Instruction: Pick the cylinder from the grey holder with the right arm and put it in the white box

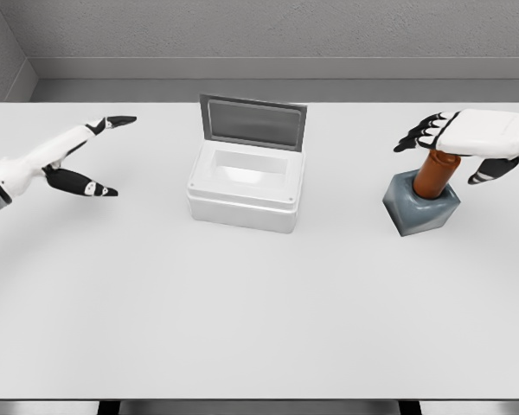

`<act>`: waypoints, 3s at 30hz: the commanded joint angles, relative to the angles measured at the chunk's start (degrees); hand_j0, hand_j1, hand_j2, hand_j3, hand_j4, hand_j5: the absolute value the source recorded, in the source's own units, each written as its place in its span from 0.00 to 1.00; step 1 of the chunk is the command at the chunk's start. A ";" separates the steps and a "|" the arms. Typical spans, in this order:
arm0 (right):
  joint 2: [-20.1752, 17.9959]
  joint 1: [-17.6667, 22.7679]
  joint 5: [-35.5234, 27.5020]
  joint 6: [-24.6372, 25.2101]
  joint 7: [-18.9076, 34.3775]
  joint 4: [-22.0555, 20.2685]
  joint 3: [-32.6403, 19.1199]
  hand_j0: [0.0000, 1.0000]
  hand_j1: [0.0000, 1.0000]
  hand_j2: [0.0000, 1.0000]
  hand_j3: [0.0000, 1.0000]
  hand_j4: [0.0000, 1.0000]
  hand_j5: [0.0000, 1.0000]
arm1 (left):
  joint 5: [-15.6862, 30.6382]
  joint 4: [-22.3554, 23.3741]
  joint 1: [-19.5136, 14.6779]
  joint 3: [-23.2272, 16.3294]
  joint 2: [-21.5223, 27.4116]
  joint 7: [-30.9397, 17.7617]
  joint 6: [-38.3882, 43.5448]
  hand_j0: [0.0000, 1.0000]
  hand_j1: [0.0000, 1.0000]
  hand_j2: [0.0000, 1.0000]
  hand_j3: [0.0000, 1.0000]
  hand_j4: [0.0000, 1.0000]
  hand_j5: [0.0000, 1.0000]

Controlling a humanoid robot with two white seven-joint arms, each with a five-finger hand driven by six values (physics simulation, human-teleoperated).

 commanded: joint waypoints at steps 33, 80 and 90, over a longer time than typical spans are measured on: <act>3.96 -0.09 2.04 0.15 -0.02 2.59 0.84 0.99 0.99 0.99 0.99 0.99 0.99 | 29.70 -3.66 -0.35 -8.58 -1.65 -3.00 0.05 1.00 1.00 1.00 1.00 1.00 1.00; 17.85 -6.59 1.69 0.15 -0.02 -6.12 3.48 0.19 0.19 0.19 0.19 0.19 0.19 | 29.44 -3.66 -0.62 -8.58 -1.30 -3.79 0.05 1.00 1.00 1.00 1.00 1.00 1.00; 22.42 -7.82 3.71 0.15 -0.02 -1.63 4.27 0.19 0.19 0.19 0.19 0.19 0.19 | 29.52 -3.66 -0.62 -8.58 -1.21 -3.79 0.05 1.00 1.00 1.00 1.00 1.00 1.00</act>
